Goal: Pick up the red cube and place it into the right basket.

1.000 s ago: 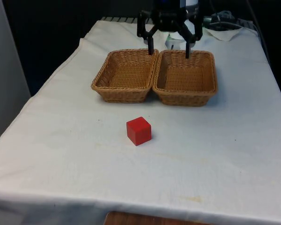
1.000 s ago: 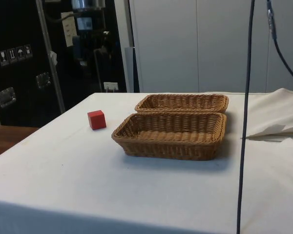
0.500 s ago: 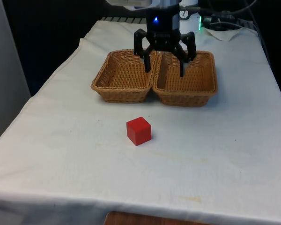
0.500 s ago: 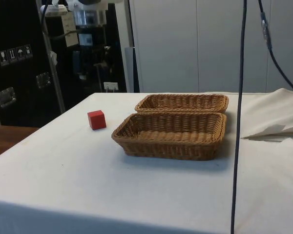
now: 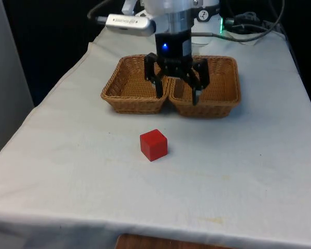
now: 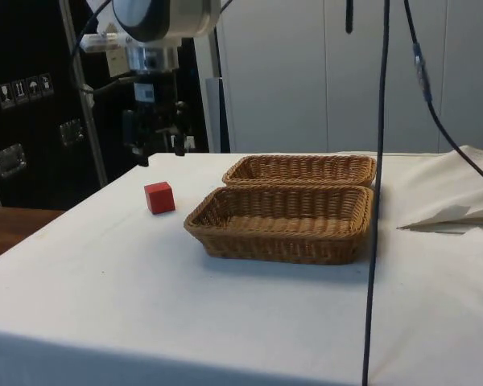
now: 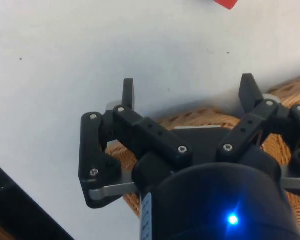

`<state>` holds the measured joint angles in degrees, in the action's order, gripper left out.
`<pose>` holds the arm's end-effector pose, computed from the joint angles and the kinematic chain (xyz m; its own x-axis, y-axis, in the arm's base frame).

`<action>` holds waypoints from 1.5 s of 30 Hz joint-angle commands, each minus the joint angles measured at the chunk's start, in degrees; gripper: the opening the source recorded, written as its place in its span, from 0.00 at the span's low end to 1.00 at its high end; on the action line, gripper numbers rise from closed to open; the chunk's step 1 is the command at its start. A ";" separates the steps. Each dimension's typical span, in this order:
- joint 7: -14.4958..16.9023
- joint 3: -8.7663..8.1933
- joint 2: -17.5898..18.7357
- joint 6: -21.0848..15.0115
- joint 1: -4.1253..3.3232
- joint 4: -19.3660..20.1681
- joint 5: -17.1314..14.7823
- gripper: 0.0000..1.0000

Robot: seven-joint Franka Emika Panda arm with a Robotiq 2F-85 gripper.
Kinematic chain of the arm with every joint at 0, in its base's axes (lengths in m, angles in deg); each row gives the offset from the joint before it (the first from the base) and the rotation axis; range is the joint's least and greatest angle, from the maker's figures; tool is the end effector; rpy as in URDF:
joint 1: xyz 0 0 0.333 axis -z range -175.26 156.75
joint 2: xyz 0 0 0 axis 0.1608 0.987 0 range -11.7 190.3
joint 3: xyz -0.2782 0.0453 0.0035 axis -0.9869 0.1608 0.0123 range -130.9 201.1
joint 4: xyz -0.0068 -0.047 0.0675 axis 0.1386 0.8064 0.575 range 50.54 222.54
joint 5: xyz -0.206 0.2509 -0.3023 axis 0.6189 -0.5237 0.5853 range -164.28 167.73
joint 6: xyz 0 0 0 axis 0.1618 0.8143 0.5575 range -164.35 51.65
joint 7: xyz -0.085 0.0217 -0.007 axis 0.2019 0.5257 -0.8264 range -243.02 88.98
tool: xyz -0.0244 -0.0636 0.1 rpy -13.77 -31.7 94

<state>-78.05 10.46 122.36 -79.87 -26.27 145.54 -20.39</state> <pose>0.6916 -0.0657 0.2021 0.9444 -0.3272 0.0338 -0.3242 -0.9432 -0.0723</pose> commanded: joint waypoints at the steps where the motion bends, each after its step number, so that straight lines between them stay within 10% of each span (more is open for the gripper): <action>1: -0.17 0.23 0.86 -0.63 0.40 -0.29 -0.97 1.00; 25: -2.01 -1.20 9.45 -1.66 1.03 -7.16 -5.27 1.00; 30: -1.26 -1.26 12.89 -0.11 2.46 -11.86 -7.10 1.00; 45: -1.09 -4.18 18.74 3.38 3.50 -19.88 -9.28 1.00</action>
<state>-79.08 6.11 140.92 -77.18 -23.12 126.12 -29.62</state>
